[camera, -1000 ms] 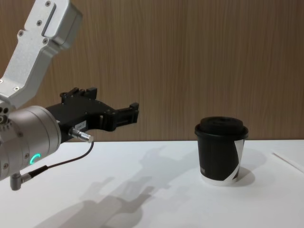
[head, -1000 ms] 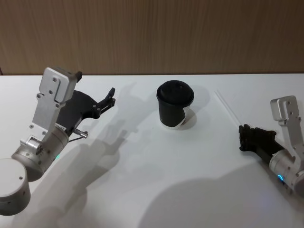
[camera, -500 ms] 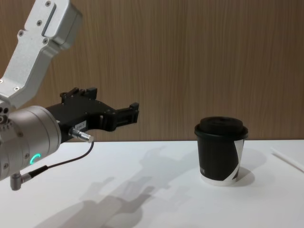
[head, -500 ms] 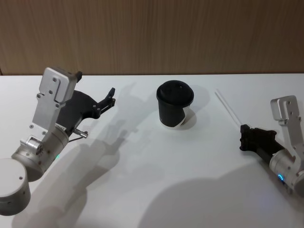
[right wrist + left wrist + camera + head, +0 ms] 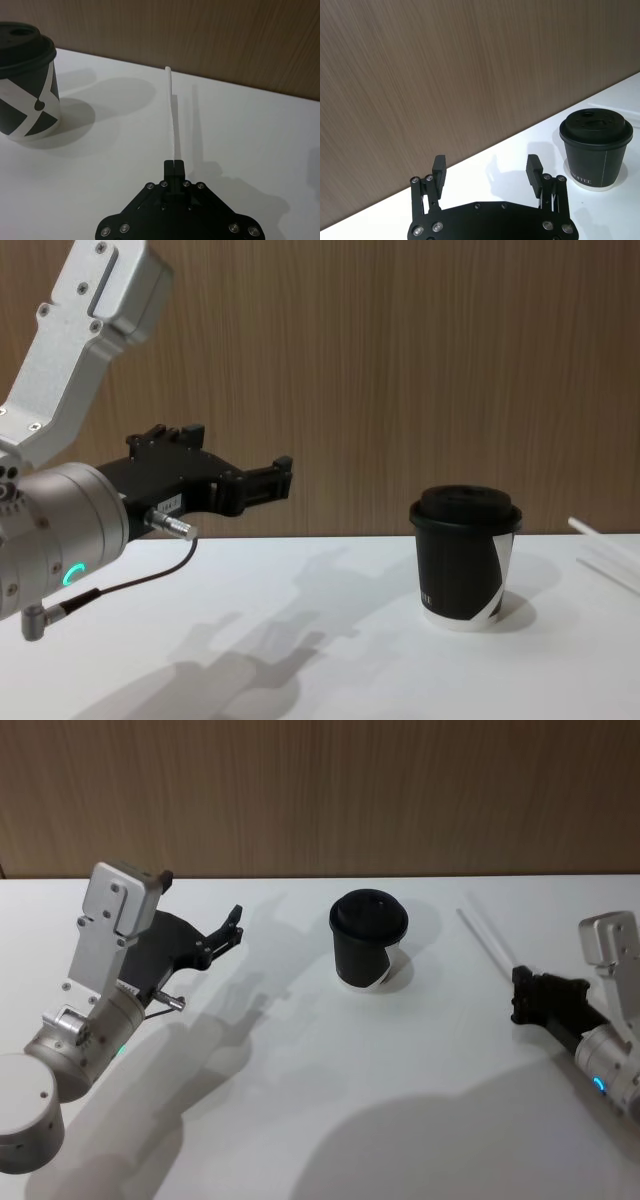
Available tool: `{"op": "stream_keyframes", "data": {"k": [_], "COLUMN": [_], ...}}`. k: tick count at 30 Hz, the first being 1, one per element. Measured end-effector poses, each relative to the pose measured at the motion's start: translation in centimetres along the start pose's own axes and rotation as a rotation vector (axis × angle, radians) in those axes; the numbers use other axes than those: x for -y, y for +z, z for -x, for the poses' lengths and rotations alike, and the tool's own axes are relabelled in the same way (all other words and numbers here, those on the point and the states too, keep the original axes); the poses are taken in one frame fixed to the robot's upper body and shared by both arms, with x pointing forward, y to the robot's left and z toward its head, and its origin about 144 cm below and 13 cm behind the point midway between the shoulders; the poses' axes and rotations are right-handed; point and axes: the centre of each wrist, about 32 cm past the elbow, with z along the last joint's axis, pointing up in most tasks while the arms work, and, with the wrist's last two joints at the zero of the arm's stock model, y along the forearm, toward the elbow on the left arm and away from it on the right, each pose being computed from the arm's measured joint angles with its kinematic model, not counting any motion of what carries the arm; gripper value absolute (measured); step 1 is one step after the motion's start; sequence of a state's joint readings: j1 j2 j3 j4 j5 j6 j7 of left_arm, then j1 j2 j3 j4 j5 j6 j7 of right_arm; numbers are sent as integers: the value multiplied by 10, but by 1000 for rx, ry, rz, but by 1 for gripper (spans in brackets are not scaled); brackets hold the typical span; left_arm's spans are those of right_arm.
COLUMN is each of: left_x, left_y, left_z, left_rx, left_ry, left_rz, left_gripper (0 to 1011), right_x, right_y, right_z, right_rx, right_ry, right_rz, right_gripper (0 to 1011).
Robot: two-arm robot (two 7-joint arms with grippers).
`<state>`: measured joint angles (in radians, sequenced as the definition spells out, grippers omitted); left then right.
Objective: Pick up the straw with one hand, pass it to the other hand, and insert it into the cup.
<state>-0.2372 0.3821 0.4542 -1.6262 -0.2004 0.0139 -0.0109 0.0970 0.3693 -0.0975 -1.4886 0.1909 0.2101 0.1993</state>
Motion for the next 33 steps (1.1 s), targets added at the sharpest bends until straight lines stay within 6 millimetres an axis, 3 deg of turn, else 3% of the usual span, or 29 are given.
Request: {"op": "stream_keyframes", "data": {"k": [16,33], "left_x": [0,0], "left_y": [0,0], "left_z": [0,0], "left_rx": [0,0], "left_ry": [0,0], "left_rz": [0,0], "left_gripper": [1003,1002], "right_x": [7,14], "right_y": [34,69], "right_z": [-22,-45], "right_rx": [128,204], "right_ry": [31,212], "right_rz": [-190,-381], "right_gripper": [0,0]}}
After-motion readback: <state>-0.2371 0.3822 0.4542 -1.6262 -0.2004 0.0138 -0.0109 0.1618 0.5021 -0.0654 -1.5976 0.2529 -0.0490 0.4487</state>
